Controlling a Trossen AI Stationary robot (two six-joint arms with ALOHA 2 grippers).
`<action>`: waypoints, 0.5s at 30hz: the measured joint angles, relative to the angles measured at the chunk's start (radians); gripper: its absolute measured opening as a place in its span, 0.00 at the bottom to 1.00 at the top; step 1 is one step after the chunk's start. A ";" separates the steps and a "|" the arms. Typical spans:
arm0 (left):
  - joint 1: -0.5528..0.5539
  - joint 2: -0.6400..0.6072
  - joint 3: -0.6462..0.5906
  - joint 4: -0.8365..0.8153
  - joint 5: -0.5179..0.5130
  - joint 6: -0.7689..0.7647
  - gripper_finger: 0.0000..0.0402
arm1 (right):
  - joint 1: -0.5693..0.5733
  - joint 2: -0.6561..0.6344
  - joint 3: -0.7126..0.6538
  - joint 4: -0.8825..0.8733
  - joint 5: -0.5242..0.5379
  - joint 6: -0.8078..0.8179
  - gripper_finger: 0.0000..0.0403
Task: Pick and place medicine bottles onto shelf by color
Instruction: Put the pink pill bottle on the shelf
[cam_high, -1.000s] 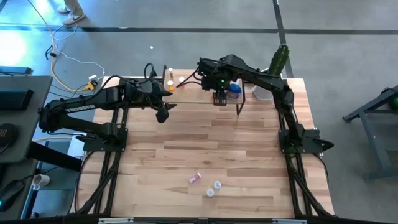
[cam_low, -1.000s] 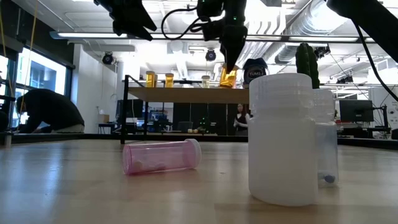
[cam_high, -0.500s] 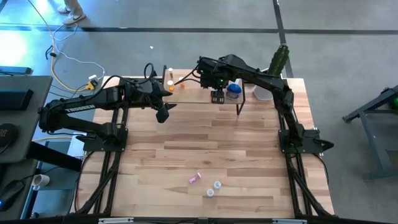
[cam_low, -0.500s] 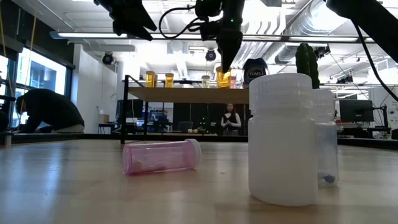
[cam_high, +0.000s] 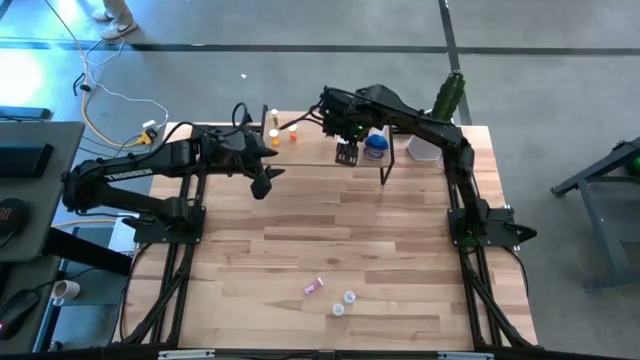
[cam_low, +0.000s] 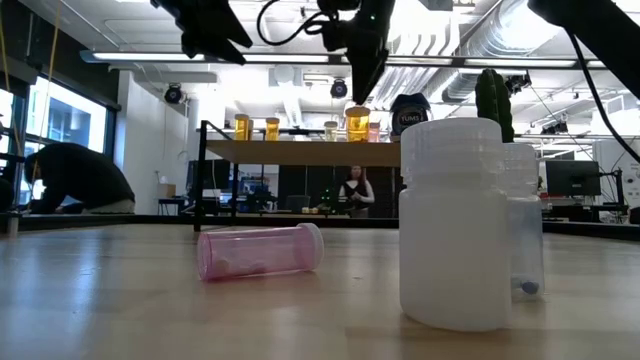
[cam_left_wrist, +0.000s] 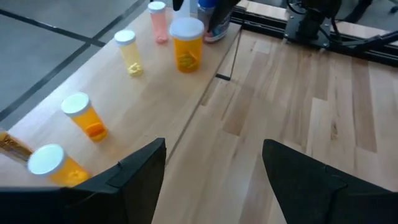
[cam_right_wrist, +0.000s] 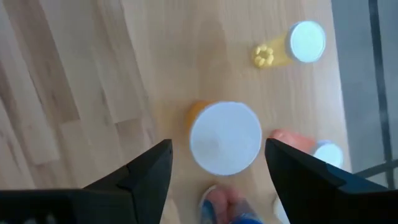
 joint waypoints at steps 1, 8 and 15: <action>-0.008 0.000 0.000 -0.001 0.000 0.000 0.63 | 0.005 -0.002 0.000 -0.001 0.000 0.017 0.62; -0.088 0.000 0.000 -0.045 -0.001 0.000 0.63 | 0.062 -0.038 0.000 -0.012 -0.013 0.155 0.62; -0.182 -0.004 0.000 -0.061 -0.001 -0.018 0.63 | 0.159 -0.097 0.000 -0.007 -0.049 0.278 0.62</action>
